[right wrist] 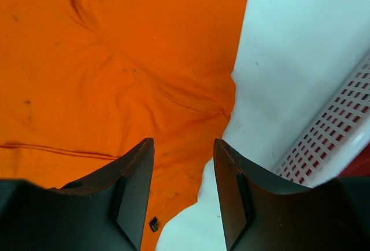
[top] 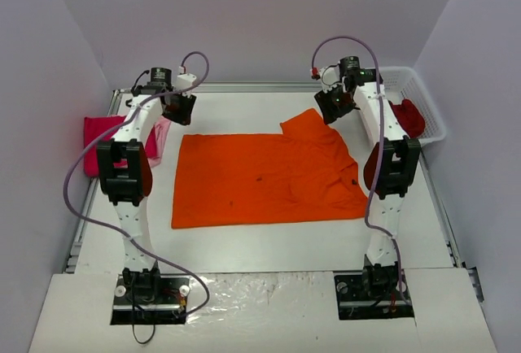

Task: Fold and stack the t-shirts
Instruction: Grap the side of the flattened tshirt furthest away from the robot with both arms

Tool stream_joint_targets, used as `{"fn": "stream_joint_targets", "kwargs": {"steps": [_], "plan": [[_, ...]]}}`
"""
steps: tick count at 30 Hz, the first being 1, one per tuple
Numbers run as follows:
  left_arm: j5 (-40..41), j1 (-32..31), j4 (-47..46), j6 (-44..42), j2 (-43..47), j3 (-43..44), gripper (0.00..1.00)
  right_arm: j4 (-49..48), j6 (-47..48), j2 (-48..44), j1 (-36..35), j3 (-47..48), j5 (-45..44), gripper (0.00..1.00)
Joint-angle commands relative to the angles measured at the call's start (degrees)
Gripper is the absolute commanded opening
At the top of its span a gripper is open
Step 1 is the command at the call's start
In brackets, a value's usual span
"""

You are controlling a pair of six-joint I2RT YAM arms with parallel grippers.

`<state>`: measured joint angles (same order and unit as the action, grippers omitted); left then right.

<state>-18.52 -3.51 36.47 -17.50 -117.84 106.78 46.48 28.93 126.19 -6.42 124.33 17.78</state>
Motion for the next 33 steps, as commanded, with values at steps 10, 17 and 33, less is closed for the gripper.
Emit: {"fn": "stream_joint_targets", "kwargs": {"steps": [10, 17, 33], "plan": [[-22.8, 10.8, 10.0, 8.6, -20.1, 25.7, 0.35, 1.6, 1.9, 4.6, 0.7, -0.6, -2.5, 0.41], [-27.8, 11.2, 13.7, 7.5, -24.8, 28.7, 0.33, 1.5, 1.9, 4.9, 0.6, -1.6, -4.5, 0.41], [-22.4, 10.5, 14.2, 4.6, -25.2, 23.3, 0.32, 1.6, 2.0, 5.9, 0.4, -2.5, -5.7, 0.41]]}}
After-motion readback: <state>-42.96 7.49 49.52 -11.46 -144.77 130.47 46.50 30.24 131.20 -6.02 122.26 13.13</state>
